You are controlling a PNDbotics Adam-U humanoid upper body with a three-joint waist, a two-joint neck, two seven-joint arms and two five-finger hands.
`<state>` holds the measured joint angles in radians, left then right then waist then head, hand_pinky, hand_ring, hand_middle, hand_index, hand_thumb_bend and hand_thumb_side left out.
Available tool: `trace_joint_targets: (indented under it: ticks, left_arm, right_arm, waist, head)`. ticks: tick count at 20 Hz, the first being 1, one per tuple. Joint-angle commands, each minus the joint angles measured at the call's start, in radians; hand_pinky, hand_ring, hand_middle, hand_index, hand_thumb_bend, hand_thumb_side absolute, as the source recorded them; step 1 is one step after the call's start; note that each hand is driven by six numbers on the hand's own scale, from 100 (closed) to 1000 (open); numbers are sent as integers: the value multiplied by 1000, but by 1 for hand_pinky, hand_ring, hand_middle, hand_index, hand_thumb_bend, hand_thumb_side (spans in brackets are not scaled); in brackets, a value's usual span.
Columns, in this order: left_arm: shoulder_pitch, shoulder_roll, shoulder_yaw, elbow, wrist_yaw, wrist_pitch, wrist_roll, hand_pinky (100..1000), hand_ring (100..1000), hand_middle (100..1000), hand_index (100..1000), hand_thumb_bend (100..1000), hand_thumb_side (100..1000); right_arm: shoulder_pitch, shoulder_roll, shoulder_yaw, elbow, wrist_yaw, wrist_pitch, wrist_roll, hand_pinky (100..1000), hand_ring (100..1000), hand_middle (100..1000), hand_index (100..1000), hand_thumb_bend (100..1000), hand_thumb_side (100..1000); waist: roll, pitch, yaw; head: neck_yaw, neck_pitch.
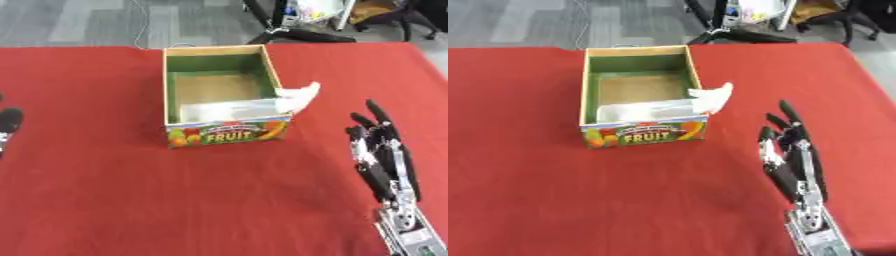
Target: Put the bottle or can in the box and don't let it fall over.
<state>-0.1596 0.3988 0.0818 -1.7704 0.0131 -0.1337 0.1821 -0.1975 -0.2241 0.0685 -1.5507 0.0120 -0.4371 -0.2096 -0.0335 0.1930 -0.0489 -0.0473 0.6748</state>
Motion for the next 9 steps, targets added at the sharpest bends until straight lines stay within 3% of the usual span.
trace_joint_targets:
  ticks: [1, 9]
  left_arm:
    - [15, -36, 27, -16, -27, 8, 16, 924, 1000, 982, 908, 752, 618]
    - [27, -103, 31, -5, -60, 0, 0, 922, 1000, 974, 910, 733, 616]
  right_arm:
    - [-2, -21, -9, -7, 6, 0, -6, 794, 897, 1000, 968, 100, 470]
    - [5, -19, -9, -5, 7, 1, -8, 794, 897, 1000, 968, 100, 470]
  waist:
    - [0, -23, 3]
    - [-4, -34, 14]
  head:
    - [-4, 2]
    - [0, 17]
